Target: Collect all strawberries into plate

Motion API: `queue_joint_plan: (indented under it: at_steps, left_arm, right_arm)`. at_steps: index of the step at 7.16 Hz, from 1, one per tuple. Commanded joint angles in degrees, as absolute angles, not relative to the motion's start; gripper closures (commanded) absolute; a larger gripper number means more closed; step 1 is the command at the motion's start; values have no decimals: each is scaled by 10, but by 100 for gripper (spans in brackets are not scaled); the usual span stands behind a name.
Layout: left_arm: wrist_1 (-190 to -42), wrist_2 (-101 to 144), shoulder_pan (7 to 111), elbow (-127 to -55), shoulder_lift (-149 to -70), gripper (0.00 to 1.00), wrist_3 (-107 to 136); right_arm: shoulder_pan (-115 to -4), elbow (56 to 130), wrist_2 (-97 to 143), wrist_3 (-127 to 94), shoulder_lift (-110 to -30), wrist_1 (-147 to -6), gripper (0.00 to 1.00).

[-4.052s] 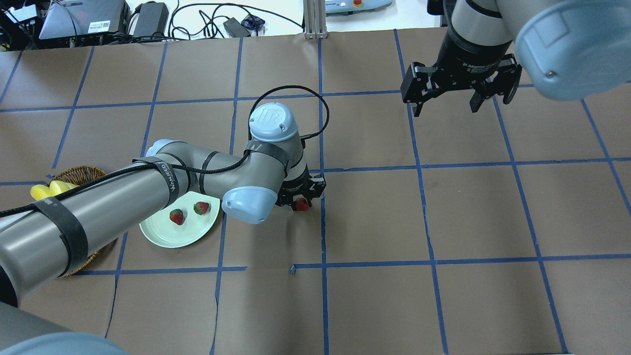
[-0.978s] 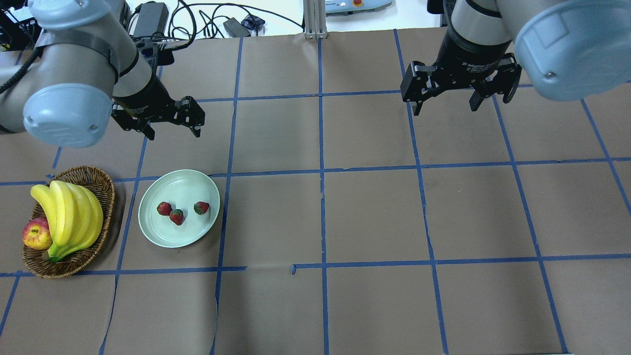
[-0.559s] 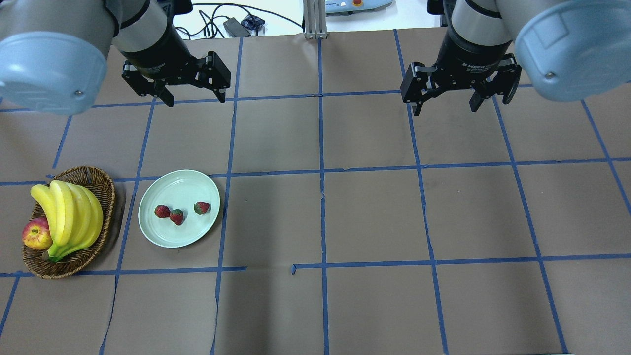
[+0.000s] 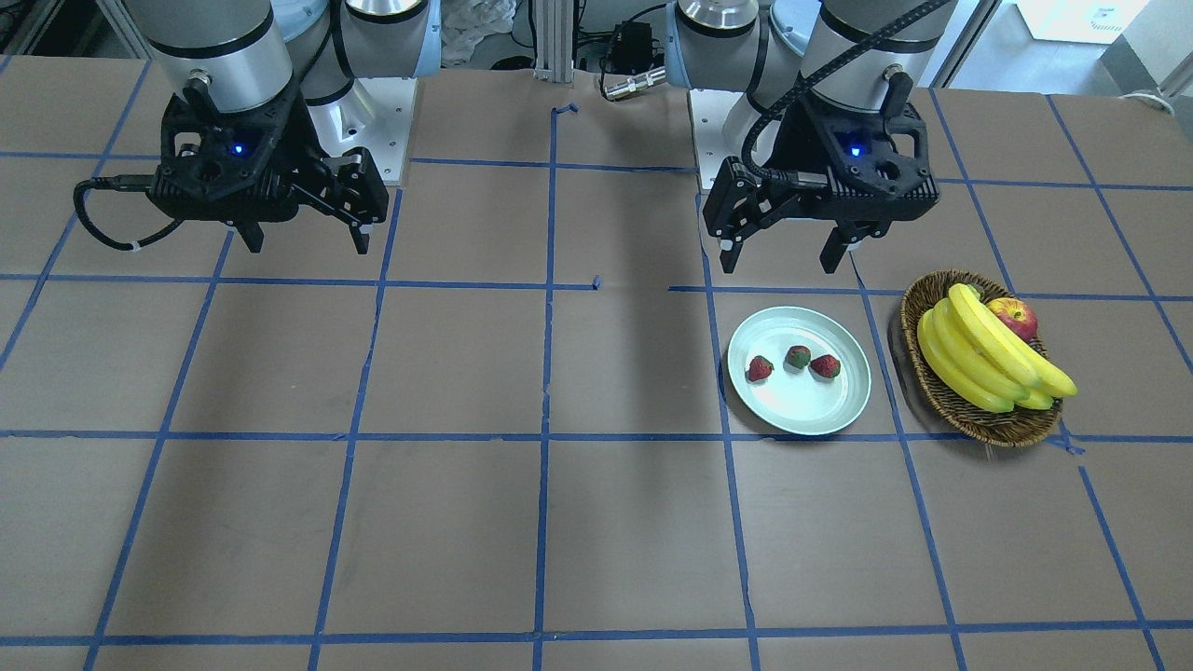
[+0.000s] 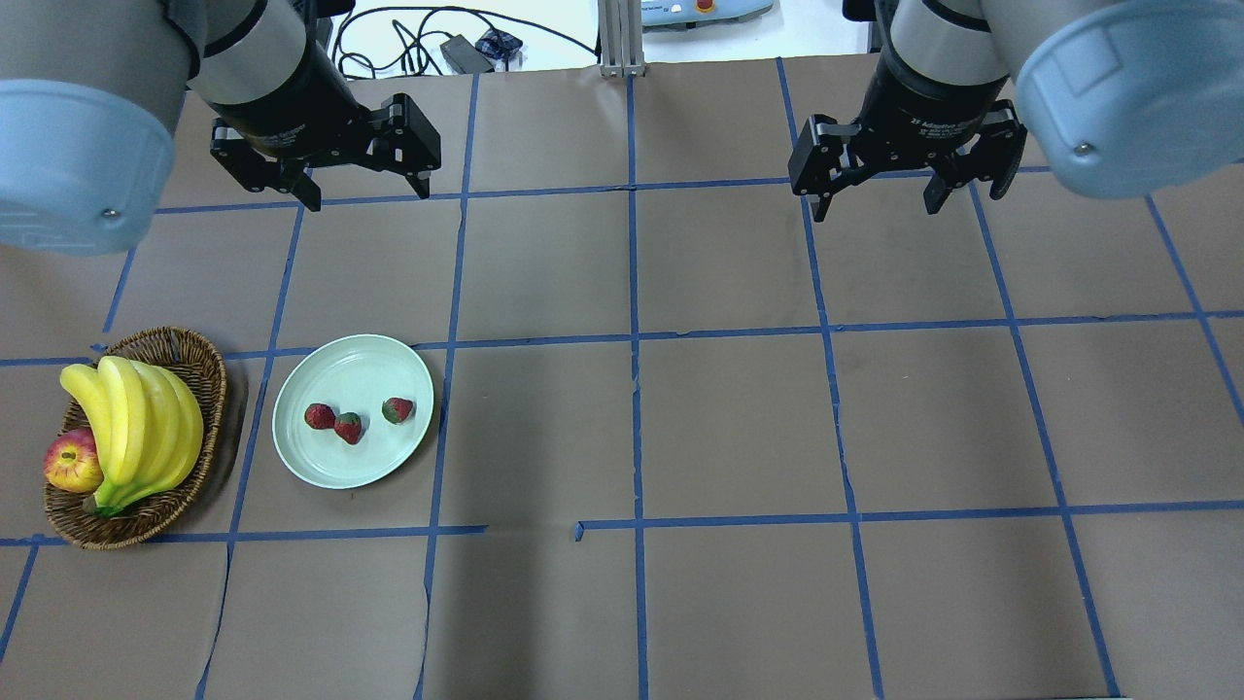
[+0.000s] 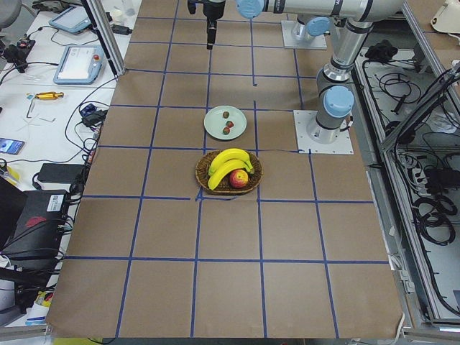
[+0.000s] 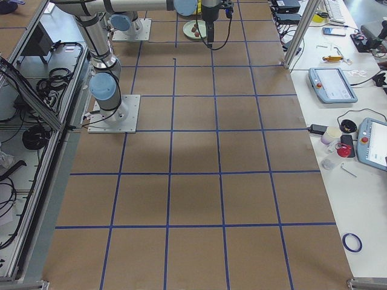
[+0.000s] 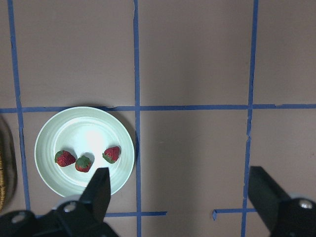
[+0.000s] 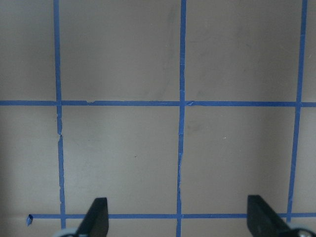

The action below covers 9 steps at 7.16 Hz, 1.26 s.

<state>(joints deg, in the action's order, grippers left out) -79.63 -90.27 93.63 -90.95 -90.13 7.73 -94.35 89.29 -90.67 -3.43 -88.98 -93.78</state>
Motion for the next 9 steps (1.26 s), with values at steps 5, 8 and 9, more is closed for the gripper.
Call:
queue_joint_plan:
  at_steps: [5, 8, 9]
  left_arm:
    - [-901, -915, 935, -865, -918, 0, 64]
    - [-894, -915, 935, -870, -918, 0, 67]
    - [-894, -915, 935, -871, -915, 0, 67]
  right_arm:
    - [-944, 885, -896, -35, -890, -945, 0]
    - [-944, 885, -897, -32, -891, -944, 0]
    - [-944, 885, -896, -35, -890, -947, 0]
